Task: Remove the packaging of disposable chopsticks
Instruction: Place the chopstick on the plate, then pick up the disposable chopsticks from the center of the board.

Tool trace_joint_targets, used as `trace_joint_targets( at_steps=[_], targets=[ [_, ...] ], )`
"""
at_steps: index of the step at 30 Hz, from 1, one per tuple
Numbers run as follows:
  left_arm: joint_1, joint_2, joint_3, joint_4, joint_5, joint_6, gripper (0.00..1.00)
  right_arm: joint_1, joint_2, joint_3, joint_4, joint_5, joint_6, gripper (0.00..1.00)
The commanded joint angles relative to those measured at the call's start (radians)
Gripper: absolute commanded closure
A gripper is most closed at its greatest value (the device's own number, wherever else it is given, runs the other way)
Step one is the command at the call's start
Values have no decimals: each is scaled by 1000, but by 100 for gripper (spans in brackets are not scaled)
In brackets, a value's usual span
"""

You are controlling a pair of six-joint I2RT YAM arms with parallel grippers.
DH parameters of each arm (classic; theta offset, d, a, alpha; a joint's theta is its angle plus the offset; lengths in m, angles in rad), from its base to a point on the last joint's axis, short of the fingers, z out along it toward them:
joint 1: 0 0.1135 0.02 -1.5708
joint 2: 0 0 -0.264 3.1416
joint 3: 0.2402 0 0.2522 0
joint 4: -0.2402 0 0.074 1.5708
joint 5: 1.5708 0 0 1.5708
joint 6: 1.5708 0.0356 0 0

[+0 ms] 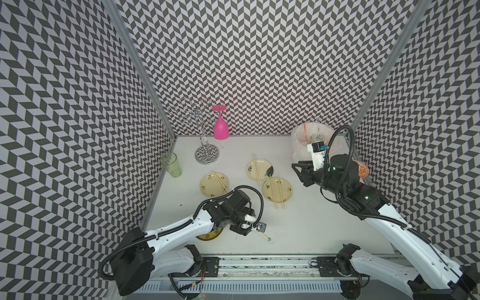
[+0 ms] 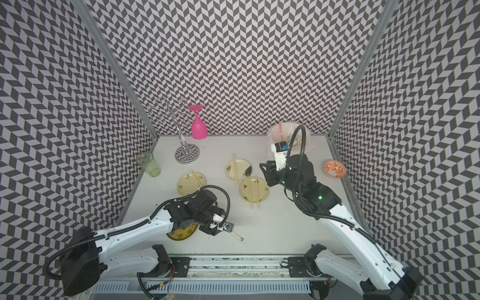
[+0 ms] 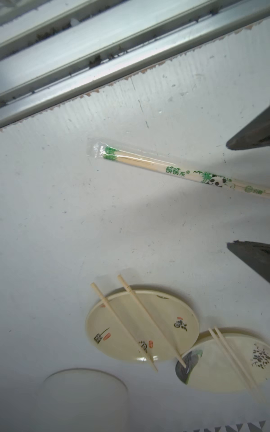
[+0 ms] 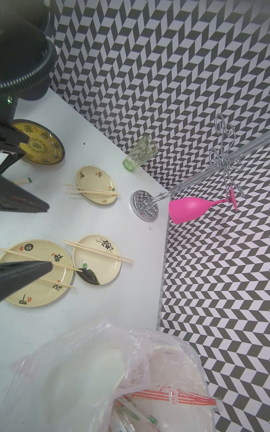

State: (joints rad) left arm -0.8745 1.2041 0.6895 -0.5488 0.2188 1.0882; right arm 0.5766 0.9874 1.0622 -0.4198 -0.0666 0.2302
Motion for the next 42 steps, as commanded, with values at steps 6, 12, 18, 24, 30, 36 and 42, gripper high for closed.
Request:
trace_joint_targets(
  at_steps=[6,12,18,24,30,36,42],
  targets=[
    [-18,149,1,-26,-161,38,40,-3,-34,-20,75,-19,-12,65],
    [-18,243,20,-56,-184,12,48,-3,-51,-39,97,-27,-16,65],
    [-21,315,43,-112,-200,1,66,-3,-73,-64,115,-47,-17,65],
    [-28,355,69,-124,-204,-14,86,-1,-98,-94,135,-33,-20,65],
    [-28,350,91,-105,-210,-22,98,0,-92,-102,147,-29,-21,65],
    [-28,297,98,-62,-213,-37,100,0,-75,-99,151,-21,-22,65],
    [-26,232,72,-28,-221,-48,100,1,-48,-84,148,-19,-20,65]
  ],
)
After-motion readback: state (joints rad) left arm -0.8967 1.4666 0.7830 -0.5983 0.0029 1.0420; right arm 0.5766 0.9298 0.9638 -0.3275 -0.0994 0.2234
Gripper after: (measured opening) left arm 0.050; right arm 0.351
